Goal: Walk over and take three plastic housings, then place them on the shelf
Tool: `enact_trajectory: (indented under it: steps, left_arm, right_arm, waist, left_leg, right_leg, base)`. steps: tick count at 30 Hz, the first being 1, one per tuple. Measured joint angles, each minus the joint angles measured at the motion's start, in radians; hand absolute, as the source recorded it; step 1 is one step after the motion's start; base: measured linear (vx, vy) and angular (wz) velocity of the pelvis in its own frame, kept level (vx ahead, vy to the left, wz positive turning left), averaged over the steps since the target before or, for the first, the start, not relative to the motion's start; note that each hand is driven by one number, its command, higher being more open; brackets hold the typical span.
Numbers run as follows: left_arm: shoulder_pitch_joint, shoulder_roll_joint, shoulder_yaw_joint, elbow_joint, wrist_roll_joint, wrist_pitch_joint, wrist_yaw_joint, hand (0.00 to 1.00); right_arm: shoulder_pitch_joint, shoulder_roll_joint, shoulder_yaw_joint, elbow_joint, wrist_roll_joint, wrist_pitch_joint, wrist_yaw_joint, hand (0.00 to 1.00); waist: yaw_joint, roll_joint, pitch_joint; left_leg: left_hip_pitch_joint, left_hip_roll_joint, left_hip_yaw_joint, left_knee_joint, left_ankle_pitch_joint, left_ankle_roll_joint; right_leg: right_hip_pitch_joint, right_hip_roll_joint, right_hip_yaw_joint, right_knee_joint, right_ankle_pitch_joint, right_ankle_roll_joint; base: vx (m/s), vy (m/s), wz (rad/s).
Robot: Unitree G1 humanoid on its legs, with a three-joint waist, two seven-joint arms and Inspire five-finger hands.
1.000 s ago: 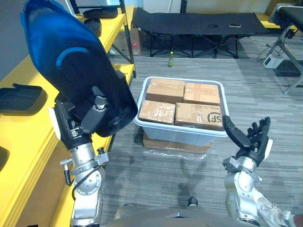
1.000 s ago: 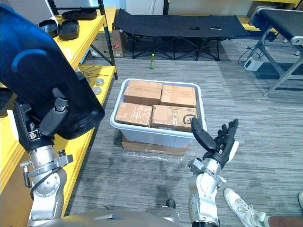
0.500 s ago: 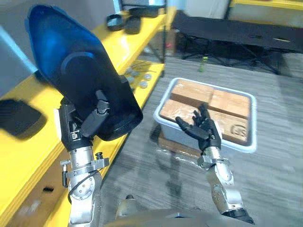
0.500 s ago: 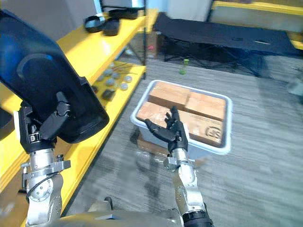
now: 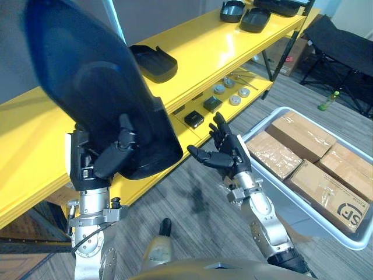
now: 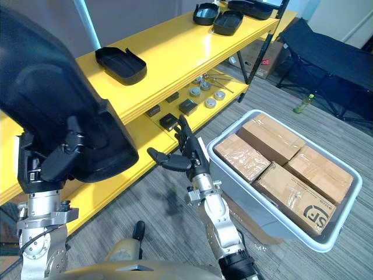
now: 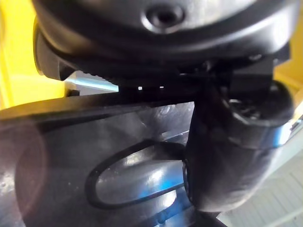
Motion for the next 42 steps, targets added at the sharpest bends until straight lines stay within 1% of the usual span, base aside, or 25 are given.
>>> enact_trajectory:
  steps: [4, 7, 12, 13, 14, 15, 16, 17, 18, 19, 20, 21, 22, 24, 25, 26, 28, 30, 33, 34, 35, 36, 37, 40, 42]
  left_arm:
    - [0.002, -0.036, 0.011, -0.001, -0.02, -0.035, 0.047, 0.0]
    - [0.009, -0.057, 0.024, -0.001, -0.031, -0.035, 0.038, 0.0]
    - [0.008, -0.074, 0.102, -0.028, -0.028, -0.05, 0.033, 0.0]
    - [0.006, -0.07, 0.142, -0.06, -0.028, -0.051, 0.025, 0.0]
    - [0.005, -0.067, 0.149, -0.065, -0.027, -0.051, 0.022, 0.0]
    - [0.002, -0.049, 0.174, -0.086, -0.011, -0.054, 0.016, 0.0]
    - [-0.016, -0.042, 0.196, -0.087, 0.003, -0.066, 0.01, 0.0]
    - [-0.026, -0.039, 0.202, -0.087, 0.008, -0.064, 0.011, 0.0]
    - [-0.043, -0.009, 0.21, -0.088, 0.011, -0.065, 0.02, 0.0]
    - [-0.054, 0.006, 0.214, -0.087, 0.013, -0.064, 0.026, 0.0]
    - [-0.082, 0.023, 0.219, -0.081, 0.019, -0.062, 0.055, 0.0]
    - [-0.095, 0.023, 0.222, -0.076, 0.022, -0.061, 0.064, 0.0]
    - [-0.122, 0.022, 0.221, -0.061, 0.021, -0.061, 0.065, 0.0]
    - [-0.175, 0.027, 0.204, -0.017, 0.021, -0.062, 0.063, 0.0]
    - [-0.202, 0.034, 0.18, 0.017, 0.021, -0.062, 0.061, 0.0]
    - [-0.208, 0.038, 0.173, 0.029, 0.021, -0.062, 0.06, 0.0]
    - [-0.203, 0.034, 0.148, 0.066, 0.012, -0.06, 0.056, 0.0]
    - [-0.187, 0.006, 0.135, 0.068, 0.011, -0.054, 0.052, 0.0]
    - [-0.19, 0.002, 0.134, 0.067, 0.002, -0.052, 0.018, 0.0]
    - [-0.188, 0.003, 0.134, 0.067, 0.003, -0.052, 0.001, 0.0]
    - [-0.188, 0.003, 0.133, 0.066, 0.005, -0.052, -0.005, 0.0]
    - [-0.188, 0.001, 0.131, 0.065, 0.013, -0.052, -0.01, 0.0]
    - [-0.182, 0.001, 0.131, 0.064, 0.011, -0.052, -0.009, 0.0]
    - [-0.169, -0.01, 0.131, 0.064, 0.01, -0.031, 0.002, 0.0]
    - [-0.146, -0.024, 0.126, 0.064, 0.014, -0.01, 0.003, 0.0]
  right_arm:
    - [0.003, -0.001, -0.001, 0.0, 0.0, -0.004, 0.025, 1.0]
    - [0.009, 0.0, 0.004, -0.001, 0.0, -0.015, 0.029, 1.0]
    - [-0.026, 0.014, 0.037, -0.05, 0.047, -0.084, 0.047, 1.0]
    - [-0.05, 0.036, 0.038, -0.053, 0.046, -0.117, 0.056, 1.0]
    - [-0.05, 0.042, 0.036, -0.053, 0.046, -0.122, 0.058, 1.0]
    - [-0.042, 0.058, 0.034, -0.054, 0.046, -0.143, 0.06, 1.0]
    - [-0.044, 0.055, 0.028, -0.057, 0.047, -0.157, 0.068, 1.0]
    - [-0.044, 0.055, 0.027, -0.057, 0.047, -0.161, 0.071, 1.0]
    - [-0.052, 0.057, 0.027, -0.053, 0.047, -0.168, 0.073, 1.0]
    - [-0.062, 0.063, 0.027, -0.05, 0.047, -0.171, 0.074, 1.0]
    - [-0.095, 0.067, 0.024, -0.049, 0.047, -0.171, 0.071, 1.0]
    - [-0.11, 0.067, 0.019, -0.049, 0.047, -0.172, 0.071, 1.0]
    - [-0.141, 0.064, 0.005, -0.051, 0.047, -0.178, 0.07, 1.0]
    - [-0.18, 0.043, -0.021, -0.066, 0.039, -0.204, 0.05, 1.0]
    - [-0.191, 0.02, -0.042, -0.095, 0.003, -0.224, 0.012, 1.0]
    - [-0.194, 0.013, -0.052, -0.105, -0.005, -0.231, 0.0, 1.0]
    - [-0.21, -0.021, -0.102, -0.162, 0.009, -0.247, 0.009, 1.0]
    - [-0.219, -0.056, -0.113, -0.17, 0.04, -0.266, 0.015, 1.0]
    - [-0.249, -0.081, -0.138, -0.17, 0.048, -0.261, 0.032, 1.0]
    - [-0.248, -0.072, -0.143, -0.171, 0.05, -0.26, 0.035, 1.0]
    - [-0.248, -0.069, -0.156, -0.171, 0.055, -0.26, 0.038, 1.0]
    - [-0.243, -0.068, -0.167, -0.171, 0.07, -0.255, 0.047, 1.0]
    - [-0.235, -0.056, -0.172, -0.17, 0.089, -0.238, 0.051, 1.0]
    - [-0.231, -0.011, -0.178, -0.17, 0.087, -0.213, 0.065, 1.0]
    - [-0.209, -0.006, -0.181, -0.171, 0.086, -0.209, 0.075, 1.0]
  waist:
    - [-0.001, 0.005, 0.016]
    - [0.008, 0.002, 0.026]
    - [0.052, 0.011, 0.053]
    - [0.067, -0.006, 0.054]
    - [0.071, -0.01, 0.05]
    - [0.078, -0.022, 0.034]
    - [0.084, -0.033, 0.022]
    - [0.08, -0.036, 0.013]
    - [0.068, -0.036, 0.008]
    - [0.061, -0.038, 0.008]
    - [0.05, -0.032, 0.011]
    - [0.05, -0.029, 0.013]
    - [0.042, -0.023, 0.014]
    - [0.01, -0.008, 0.012]
    - [-0.009, -0.005, 0.011]
    - [-0.014, -0.011, 0.007]
    - [-0.025, -0.02, -0.005]
    - [-0.015, 0.025, -0.022]
    - [-0.004, 0.025, -0.022]
    - [0.0, 0.019, -0.021]
    - [-0.001, 0.021, -0.022]
    - [-0.003, 0.036, -0.029]
    - [0.006, 0.031, -0.032]
    - [0.0, 0.012, -0.033]
    - [-0.01, -0.001, -0.034]
  left_leg:
    - [-0.007, 0.021, -0.001, 0.016, 0.0, -0.005]
    - [-0.051, 0.022, -0.009, 0.111, -0.054, 0.002]
    - [-0.173, 0.009, -0.018, 0.477, -0.271, 0.026]
    - [-0.184, -0.016, 0.0, 0.586, -0.345, 0.06]
    - [-0.185, -0.021, 0.009, 0.602, -0.358, 0.074]
    - [-0.177, -0.043, 0.039, 0.635, -0.419, 0.113]
    - [-0.169, -0.074, 0.037, 0.654, -0.452, 0.098]
    - [-0.165, -0.089, 0.027, 0.651, -0.462, 0.104]
    - [-0.145, -0.109, 0.001, 0.609, -0.458, 0.118]
    - [-0.131, -0.113, -0.018, 0.588, -0.448, 0.135]
    - [-0.079, -0.121, -0.055, 0.532, -0.438, 0.148]
    - [-0.05, -0.122, -0.067, 0.502, -0.423, 0.142]
    - [0.0, -0.127, -0.097, 0.442, -0.411, 0.14]
    - [0.043, -0.137, -0.172, 0.388, -0.398, 0.131]
    - [0.051, -0.155, -0.229, 0.382, -0.395, 0.126]
    - [0.057, -0.164, -0.246, 0.38, -0.398, 0.121]
    - [0.075, -0.208, -0.292, 0.424, -0.442, 0.057]
    - [0.078, -0.157, -0.257, 0.44, -0.445, 0.046]
    - [0.03, -0.121, -0.126, 0.538, -0.414, 0.015]
    - [0.008, -0.109, -0.063, 0.515, -0.445, 0.047]
    - [0.0, -0.097, -0.042, 0.462, -0.438, 0.055]
    - [-0.001, -0.074, -0.022, 0.335, -0.336, 0.063]
    - [0.012, -0.071, -0.006, 0.305, -0.312, 0.075]
    - [0.019, -0.094, 0.004, 0.274, -0.29, 0.083]
    - [0.006, -0.13, 0.03, 0.271, -0.253, 0.059]
  right_leg:
    - [-0.015, 0.012, 0.013, 0.028, -0.028, 0.003]
    - [-0.014, 0.007, 0.015, 0.05, -0.042, 0.011]
    - [-0.006, -0.048, 0.038, 0.17, -0.112, 0.056]
    - [0.021, -0.08, 0.037, 0.173, -0.128, 0.083]
    - [0.029, -0.085, 0.037, 0.168, -0.128, 0.084]
    - [0.081, -0.092, 0.033, 0.156, -0.116, 0.077]
    - [0.028, -0.149, 0.083, 0.311, -0.089, -0.03]
    - [-0.027, -0.169, 0.134, 0.402, -0.039, -0.097]
    - [-0.118, -0.176, 0.256, 0.54, 0.061, -0.126]
    - [-0.152, -0.161, 0.295, 0.593, 0.035, -0.11]
    - [-0.205, -0.09, 0.334, 0.634, -0.06, -0.091]
    - [-0.217, -0.056, 0.34, 0.607, -0.09, -0.094]
    - [-0.235, 0.019, 0.355, 0.514, -0.122, -0.104]
    - [-0.283, 0.153, 0.465, 0.367, -0.13, -0.111]
    - [-0.318, 0.204, 0.551, 0.312, -0.122, -0.097]
    - [-0.331, 0.209, 0.572, 0.295, -0.116, -0.091]
    - [-0.321, 0.187, 0.569, 0.133, 0.046, -0.087]
    - [-0.261, 0.213, 0.502, 0.091, 0.047, -0.1]
    - [-0.164, 0.22, 0.448, 0.012, 0.033, -0.123]
    - [-0.136, 0.212, 0.435, -0.008, 0.031, -0.127]
    - [-0.131, 0.211, 0.421, -0.008, 0.03, -0.127]
    - [-0.118, 0.22, 0.396, -0.008, 0.025, -0.131]
    - [-0.11, 0.218, 0.397, -0.004, 0.016, -0.126]
    - [-0.102, 0.191, 0.373, -0.01, 0.014, -0.125]
    - [-0.09, 0.146, 0.335, -0.021, 0.015, -0.125]
  base:
    - [-0.1, -0.039, -0.07]
    - [-0.08, 0.017, 0.02]
    - [0.0, 0.157, -0.04]
    - [0.07, 0.213, 0.04]
    - [0.17, 0.271, 0.21]
    - [0.26, 0.165, 0.34]
    - [0.31, 0.243, 0.51]
    - [0.36, 0.333, 0.69]
    - [0.21, 0.265, 0.68]
    - [0.38, 0.225, 0.85]
    - [0.31, 0.055, 0.6]
    - [0.47, 0.085, 0.72]
    - [0.39, 0.051, 0.71]
    - [0.38, -0.005, 1.31]
    - [0.38, -0.085, 1.46]
    - [0.47, -0.145, 1.62]
    - [0.44, -0.217, 1.39]
    - [0.37, -0.192, 0.83]
    - [0.26, -0.141, 0.61]
    - [0.2, -0.081, 0.55]
    - [0.16, -0.052, 0.53]
    - [0.19, -0.001, 0.33]
    - [0.15, 0.016, 0.26]
    - [0.11, 0.054, 0.26]
    - [0.05, 0.095, 0.53]
